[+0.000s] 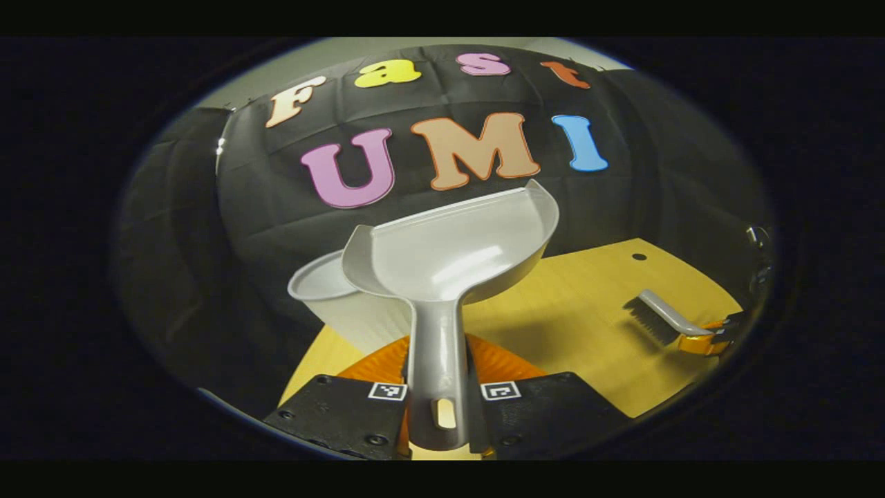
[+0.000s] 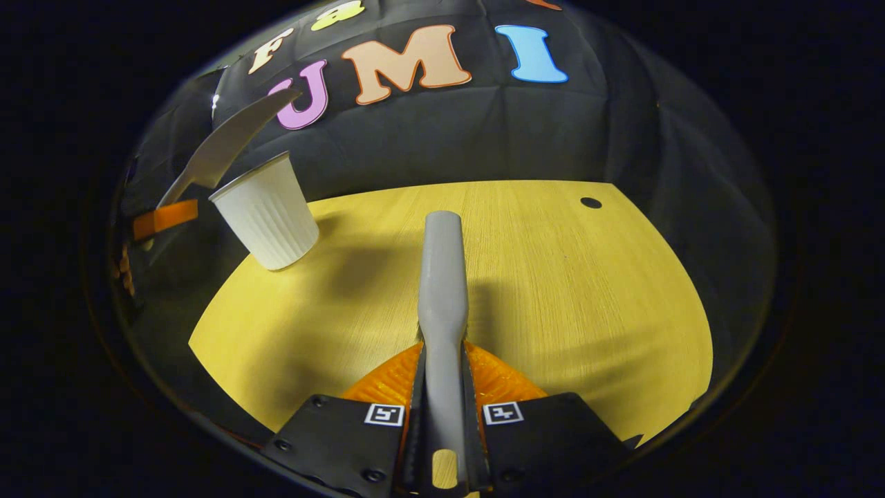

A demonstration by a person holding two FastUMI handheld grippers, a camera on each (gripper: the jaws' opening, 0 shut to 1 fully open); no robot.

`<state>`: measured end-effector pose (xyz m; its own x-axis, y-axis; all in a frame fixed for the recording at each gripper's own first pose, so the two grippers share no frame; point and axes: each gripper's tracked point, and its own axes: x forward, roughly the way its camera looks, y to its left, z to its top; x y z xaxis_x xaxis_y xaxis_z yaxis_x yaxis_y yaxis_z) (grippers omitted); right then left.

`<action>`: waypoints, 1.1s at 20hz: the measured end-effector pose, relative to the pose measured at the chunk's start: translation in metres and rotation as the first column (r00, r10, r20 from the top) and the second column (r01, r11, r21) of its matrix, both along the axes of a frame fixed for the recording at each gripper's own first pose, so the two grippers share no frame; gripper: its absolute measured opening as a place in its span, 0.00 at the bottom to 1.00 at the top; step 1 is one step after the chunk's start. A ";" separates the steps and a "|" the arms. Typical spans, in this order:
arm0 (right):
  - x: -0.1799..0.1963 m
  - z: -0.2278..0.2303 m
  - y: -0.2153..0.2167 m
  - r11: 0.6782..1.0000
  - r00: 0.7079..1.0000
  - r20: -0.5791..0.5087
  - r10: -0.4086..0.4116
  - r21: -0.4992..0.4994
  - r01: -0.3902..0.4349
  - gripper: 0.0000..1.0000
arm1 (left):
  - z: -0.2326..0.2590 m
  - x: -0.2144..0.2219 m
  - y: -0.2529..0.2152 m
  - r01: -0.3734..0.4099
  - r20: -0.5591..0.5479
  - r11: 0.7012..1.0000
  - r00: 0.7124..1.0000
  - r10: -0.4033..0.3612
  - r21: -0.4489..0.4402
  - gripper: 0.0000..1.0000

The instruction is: Pick up the small broom and dustpan from the desktop, sweep the trash into the dustpan with the broom, and then empty the trash into the garbage bin.

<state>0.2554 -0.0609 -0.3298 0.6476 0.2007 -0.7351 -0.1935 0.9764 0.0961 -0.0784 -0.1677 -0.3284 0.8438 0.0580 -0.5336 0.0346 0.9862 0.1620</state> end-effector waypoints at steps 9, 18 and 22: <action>-0.008 -0.023 0.007 0.994 0.998 -0.025 -0.054 -0.101 0.052 0.27 | -0.123 -0.088 -0.048 0.047 -0.230 0.999 0.972 -0.046 -0.001 0.25; -0.039 -0.057 -0.001 0.976 0.989 -0.127 -0.075 -0.213 0.046 0.26 | -0.198 -0.140 -0.038 0.103 -0.396 0.990 0.917 -0.056 0.099 0.26; -0.046 -0.065 0.000 0.964 0.989 -0.133 -0.068 -0.265 0.031 0.26 | -0.199 -0.140 -0.035 0.131 -0.369 0.980 0.927 -0.067 0.151 0.27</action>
